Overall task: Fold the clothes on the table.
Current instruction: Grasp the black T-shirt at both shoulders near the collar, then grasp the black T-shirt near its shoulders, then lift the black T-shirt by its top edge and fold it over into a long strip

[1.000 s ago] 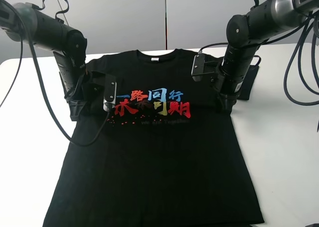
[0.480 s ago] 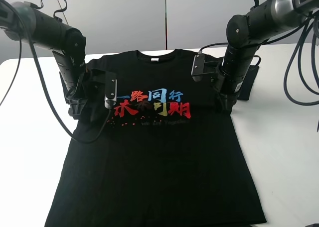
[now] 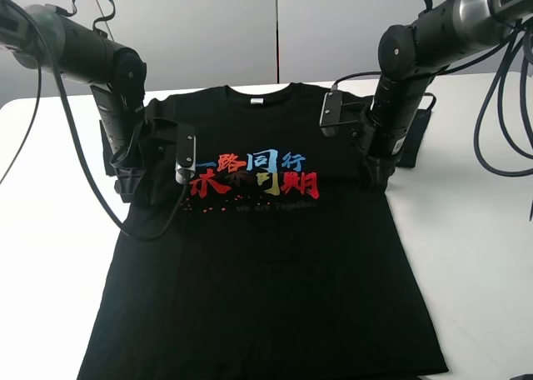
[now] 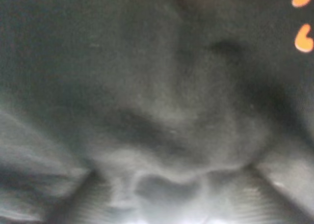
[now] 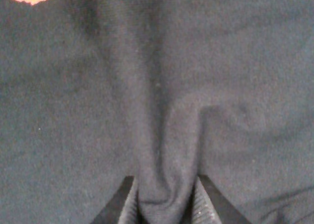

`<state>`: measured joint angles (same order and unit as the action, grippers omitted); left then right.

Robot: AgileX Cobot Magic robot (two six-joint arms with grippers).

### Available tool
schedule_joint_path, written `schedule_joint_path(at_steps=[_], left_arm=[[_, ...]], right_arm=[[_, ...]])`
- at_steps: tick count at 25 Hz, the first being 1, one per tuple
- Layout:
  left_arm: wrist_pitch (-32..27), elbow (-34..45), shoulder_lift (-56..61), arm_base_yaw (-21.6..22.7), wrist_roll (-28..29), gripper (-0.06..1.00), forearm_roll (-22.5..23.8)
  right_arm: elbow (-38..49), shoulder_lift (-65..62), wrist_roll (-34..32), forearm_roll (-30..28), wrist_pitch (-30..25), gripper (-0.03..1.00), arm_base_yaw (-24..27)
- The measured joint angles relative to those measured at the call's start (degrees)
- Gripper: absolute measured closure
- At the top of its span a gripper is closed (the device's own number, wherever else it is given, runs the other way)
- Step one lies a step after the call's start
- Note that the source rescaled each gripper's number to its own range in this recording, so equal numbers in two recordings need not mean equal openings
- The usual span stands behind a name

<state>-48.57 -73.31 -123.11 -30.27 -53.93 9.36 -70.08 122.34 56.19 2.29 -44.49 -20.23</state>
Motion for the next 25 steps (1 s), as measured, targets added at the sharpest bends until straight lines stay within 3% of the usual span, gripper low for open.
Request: schedule_joint_path(at_steps=[2, 3, 5, 13, 15, 17, 18, 25], left_arm=[[-0.74, 0.0, -0.09, 0.0, 1.4, 0.74, 1.08], [-1.24, 0.0, -0.09, 0.0, 2.11, 0.84, 1.38], [-1.59, 0.0, -0.09, 0.0, 2.69, 0.92, 1.61], [-1.71, 0.0, -0.22, 0.0, 3.62, 0.93, 1.61], [-1.71, 0.0, -0.22, 0.0, 3.96, 0.93, 1.61], [-1.71, 0.0, -0.22, 0.0, 4.45, 0.93, 1.73], [-1.71, 0.0, -0.22, 0.0, 5.17, 0.93, 1.98], [-2.05, -0.11, -0.22, -0.09, 11.95, 0.93, 5.27]], right_arm=[[0.0, 0.0, 0.15, 0.31, 0.0, 0.64, 0.0], [0.0, 0.0, 0.15, 0.43, 0.0, 0.64, 0.0], [0.0, 0.0, 0.19, 0.77, 0.11, 0.64, 0.0], [0.0, 0.0, 0.33, 1.1, 0.11, 0.65, 0.0], [0.0, 0.0, 0.33, 1.31, 0.11, 0.72, 0.0], [0.0, 0.0, 0.43, 1.89, -0.34, 0.9, 0.0], [0.0, 0.0, 0.43, 2.02, -0.46, 0.94, 0.0], [0.05, 0.0, 0.43, 2.25, -0.46, 0.96, 0.0]])
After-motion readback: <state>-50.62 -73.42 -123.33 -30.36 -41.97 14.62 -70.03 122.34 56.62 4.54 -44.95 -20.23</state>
